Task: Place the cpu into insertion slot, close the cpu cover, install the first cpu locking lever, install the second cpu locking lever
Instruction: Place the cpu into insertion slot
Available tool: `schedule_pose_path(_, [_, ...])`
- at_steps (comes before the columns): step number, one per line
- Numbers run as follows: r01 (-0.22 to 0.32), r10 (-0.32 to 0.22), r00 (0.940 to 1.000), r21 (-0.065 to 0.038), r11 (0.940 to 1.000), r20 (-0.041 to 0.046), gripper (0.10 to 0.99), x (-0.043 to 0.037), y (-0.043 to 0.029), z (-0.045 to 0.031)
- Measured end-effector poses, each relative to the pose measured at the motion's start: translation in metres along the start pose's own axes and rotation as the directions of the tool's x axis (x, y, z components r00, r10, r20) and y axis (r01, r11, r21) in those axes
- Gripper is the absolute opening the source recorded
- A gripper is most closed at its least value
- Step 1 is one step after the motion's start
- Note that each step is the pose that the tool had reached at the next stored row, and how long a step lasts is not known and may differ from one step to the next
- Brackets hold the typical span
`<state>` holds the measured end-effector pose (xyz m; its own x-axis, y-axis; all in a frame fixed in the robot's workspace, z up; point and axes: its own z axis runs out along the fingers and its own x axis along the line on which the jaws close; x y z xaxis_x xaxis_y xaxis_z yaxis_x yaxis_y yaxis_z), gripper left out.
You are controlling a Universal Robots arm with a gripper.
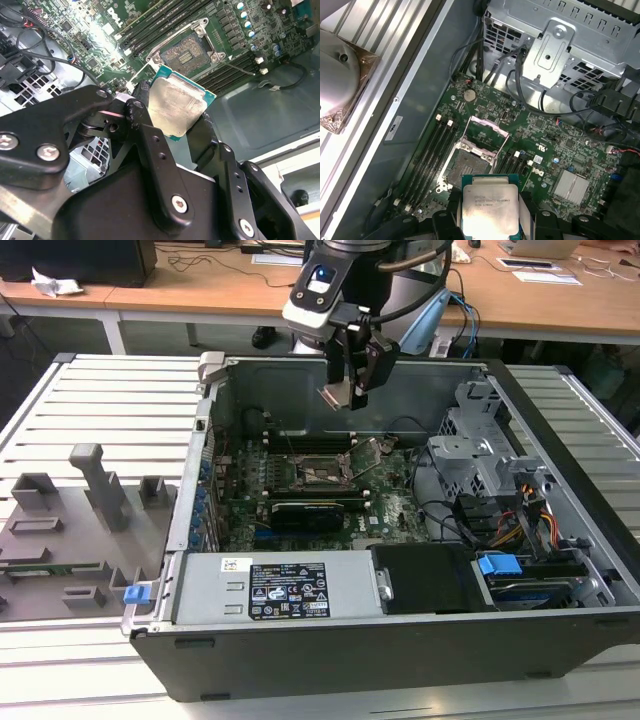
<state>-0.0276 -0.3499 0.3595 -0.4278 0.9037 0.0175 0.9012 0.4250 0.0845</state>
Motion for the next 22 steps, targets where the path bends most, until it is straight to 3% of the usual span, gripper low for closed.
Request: schedule_pose_path(22, [-0.030,0.030,0.9995,0.000,0.9995,0.0026,0.541,0.0000,-0.0002,0.0026])
